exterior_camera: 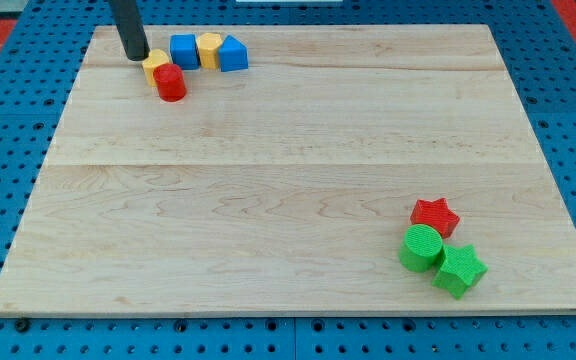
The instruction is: Separate the heart from the red circle
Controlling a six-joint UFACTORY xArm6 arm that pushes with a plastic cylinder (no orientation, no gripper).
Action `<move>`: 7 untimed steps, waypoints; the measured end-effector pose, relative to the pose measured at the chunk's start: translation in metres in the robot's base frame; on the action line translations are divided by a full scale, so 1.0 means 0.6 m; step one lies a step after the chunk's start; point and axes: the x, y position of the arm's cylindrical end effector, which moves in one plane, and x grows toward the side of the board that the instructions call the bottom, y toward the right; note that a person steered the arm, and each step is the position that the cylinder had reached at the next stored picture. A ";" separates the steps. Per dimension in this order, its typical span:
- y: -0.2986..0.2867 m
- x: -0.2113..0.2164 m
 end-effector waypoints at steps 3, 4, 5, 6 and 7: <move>-0.007 0.030; 0.053 0.070; 0.047 0.081; -0.015 0.085; 0.033 0.120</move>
